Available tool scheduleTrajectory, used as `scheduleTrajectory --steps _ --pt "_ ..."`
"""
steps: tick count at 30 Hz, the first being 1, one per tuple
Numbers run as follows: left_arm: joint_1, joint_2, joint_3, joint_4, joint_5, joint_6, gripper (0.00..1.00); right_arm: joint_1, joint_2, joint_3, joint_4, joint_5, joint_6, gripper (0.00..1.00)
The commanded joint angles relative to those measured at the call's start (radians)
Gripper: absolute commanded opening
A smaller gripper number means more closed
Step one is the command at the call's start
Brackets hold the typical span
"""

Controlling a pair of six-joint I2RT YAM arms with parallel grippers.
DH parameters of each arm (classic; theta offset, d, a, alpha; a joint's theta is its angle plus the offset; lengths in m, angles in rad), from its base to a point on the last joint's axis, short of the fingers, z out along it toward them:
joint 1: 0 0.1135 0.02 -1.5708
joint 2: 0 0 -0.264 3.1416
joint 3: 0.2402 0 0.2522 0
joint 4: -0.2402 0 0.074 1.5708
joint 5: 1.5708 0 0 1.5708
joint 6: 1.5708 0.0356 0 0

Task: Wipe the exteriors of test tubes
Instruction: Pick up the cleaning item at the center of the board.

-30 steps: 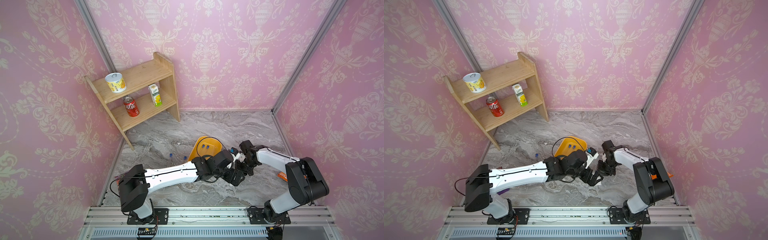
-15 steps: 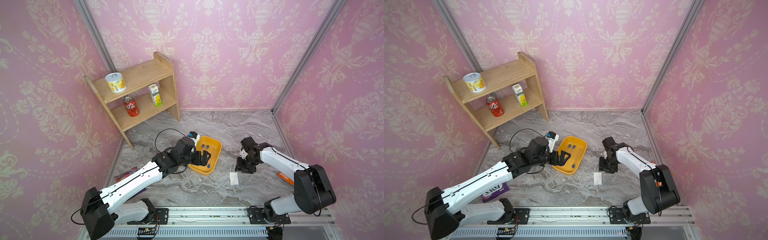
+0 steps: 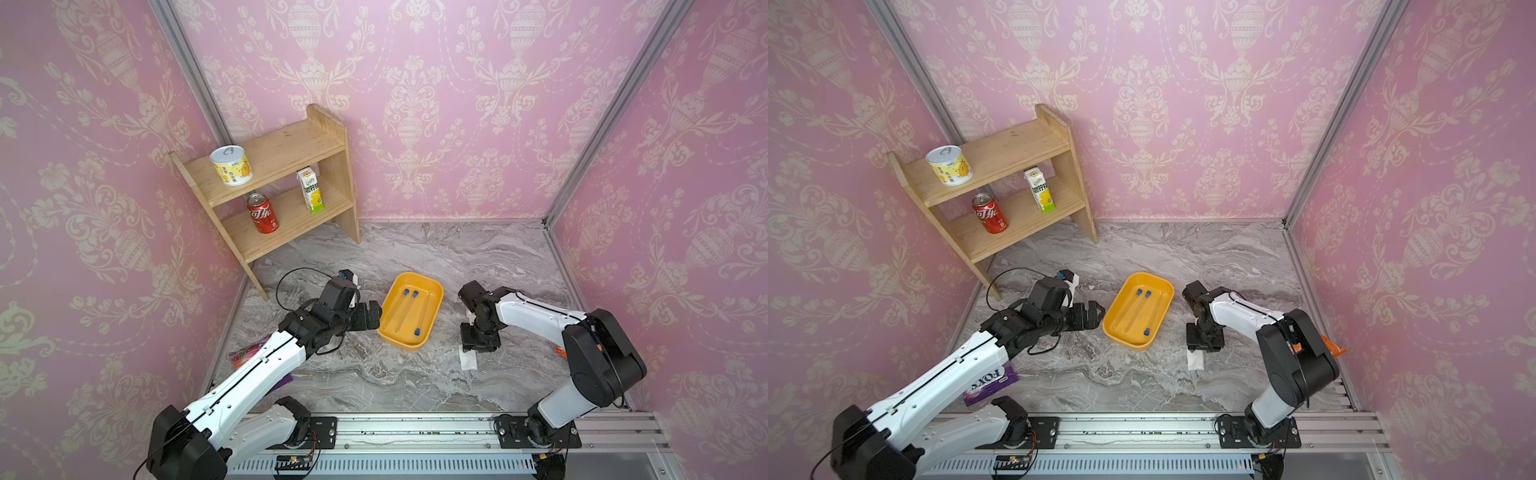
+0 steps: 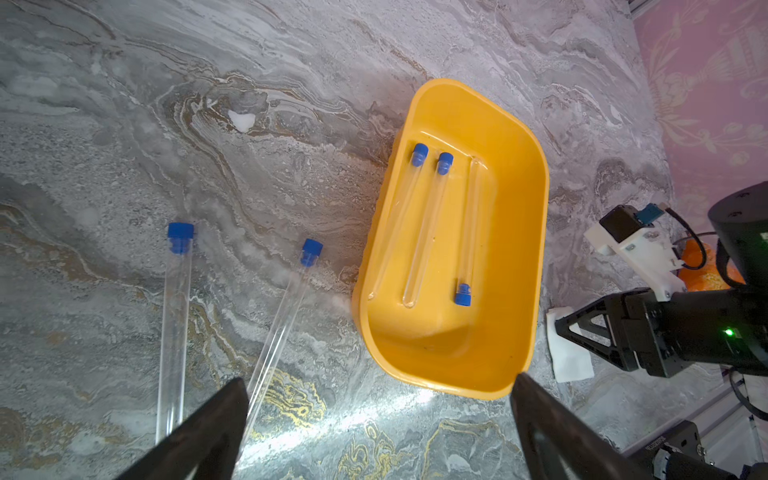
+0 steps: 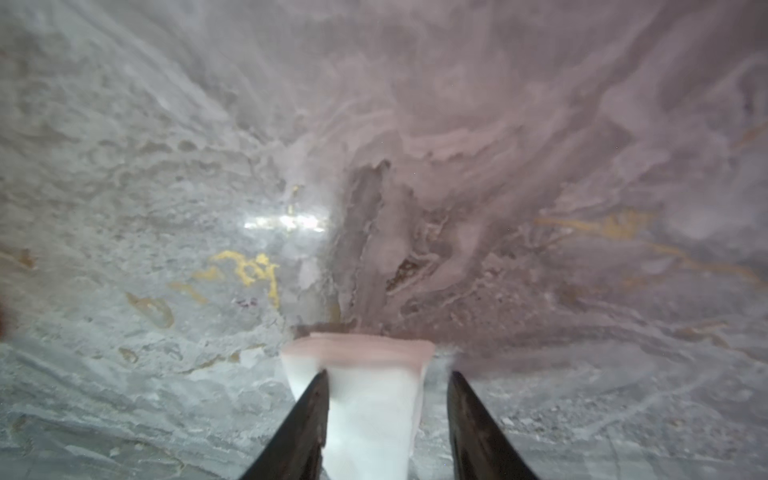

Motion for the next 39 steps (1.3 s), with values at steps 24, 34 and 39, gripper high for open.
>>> scheduleTrajectory --steps 24,34,39 --pt "0.112 0.165 0.006 0.047 0.025 0.033 0.99 0.037 -0.112 0.062 -0.064 0.043 0.004 0.0" --pt "0.144 0.313 0.093 0.013 -0.018 0.091 0.8 -0.092 -0.276 0.098 -0.161 -0.108 -0.07 0.0" --pt "0.154 0.412 0.203 -0.099 -0.109 0.141 0.76 -0.135 -0.306 0.095 -0.171 -0.16 -0.101 0.0"
